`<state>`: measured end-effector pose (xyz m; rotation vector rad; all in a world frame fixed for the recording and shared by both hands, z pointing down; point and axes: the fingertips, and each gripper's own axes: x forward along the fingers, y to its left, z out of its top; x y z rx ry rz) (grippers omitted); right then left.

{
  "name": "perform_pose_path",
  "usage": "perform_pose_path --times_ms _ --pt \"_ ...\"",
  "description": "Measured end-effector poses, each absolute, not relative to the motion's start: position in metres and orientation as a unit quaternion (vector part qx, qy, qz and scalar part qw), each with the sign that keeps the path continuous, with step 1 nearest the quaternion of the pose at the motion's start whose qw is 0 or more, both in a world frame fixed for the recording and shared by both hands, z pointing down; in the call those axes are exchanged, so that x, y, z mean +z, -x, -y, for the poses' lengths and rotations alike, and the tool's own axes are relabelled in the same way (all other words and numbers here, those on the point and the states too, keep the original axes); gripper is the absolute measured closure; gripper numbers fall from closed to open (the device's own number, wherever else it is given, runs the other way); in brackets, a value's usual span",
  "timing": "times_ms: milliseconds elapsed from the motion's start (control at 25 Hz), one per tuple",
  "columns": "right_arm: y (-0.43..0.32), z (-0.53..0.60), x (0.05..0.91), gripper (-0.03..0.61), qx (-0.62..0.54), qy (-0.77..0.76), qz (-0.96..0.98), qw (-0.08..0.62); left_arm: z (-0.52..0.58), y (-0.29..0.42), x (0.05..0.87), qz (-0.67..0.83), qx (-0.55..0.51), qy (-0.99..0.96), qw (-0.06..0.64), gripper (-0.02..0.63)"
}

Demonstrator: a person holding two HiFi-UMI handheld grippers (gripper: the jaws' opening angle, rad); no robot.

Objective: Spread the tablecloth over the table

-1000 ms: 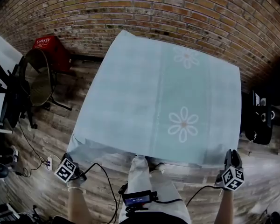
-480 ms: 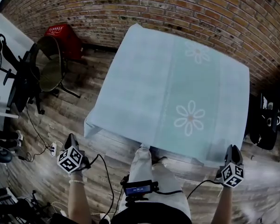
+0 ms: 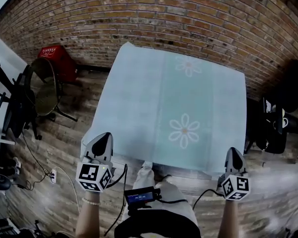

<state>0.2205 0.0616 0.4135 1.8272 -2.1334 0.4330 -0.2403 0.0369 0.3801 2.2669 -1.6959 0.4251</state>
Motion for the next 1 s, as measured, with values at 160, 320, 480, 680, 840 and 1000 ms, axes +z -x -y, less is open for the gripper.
perform_pose_path --times_ms 160,320,480,680,840,1000 --pt "-0.197 -0.061 0.369 0.541 0.113 -0.619 0.765 0.133 -0.026 0.173 0.333 0.523 0.126 -0.836 0.105 0.600" --pt "-0.180 -0.060 0.327 0.541 0.072 -0.608 0.782 0.120 -0.027 0.118 0.299 0.468 0.120 -0.873 0.065 0.600" --pt "-0.164 -0.061 0.289 0.541 0.040 -0.601 0.792 0.103 -0.035 0.085 0.271 0.435 0.121 -0.891 0.037 0.600" --pt "-0.160 -0.055 0.254 0.541 0.008 -0.604 0.794 0.074 -0.033 0.066 0.243 0.417 0.100 -0.903 0.024 0.600" --pt "-0.161 -0.059 0.246 0.541 0.005 -0.611 0.789 0.064 -0.034 0.062 0.244 0.403 0.102 -0.909 0.012 0.600" --pt "-0.161 -0.060 0.243 0.541 0.002 -0.611 0.789 0.064 -0.032 0.062 0.244 0.402 0.096 -0.910 0.008 0.600"
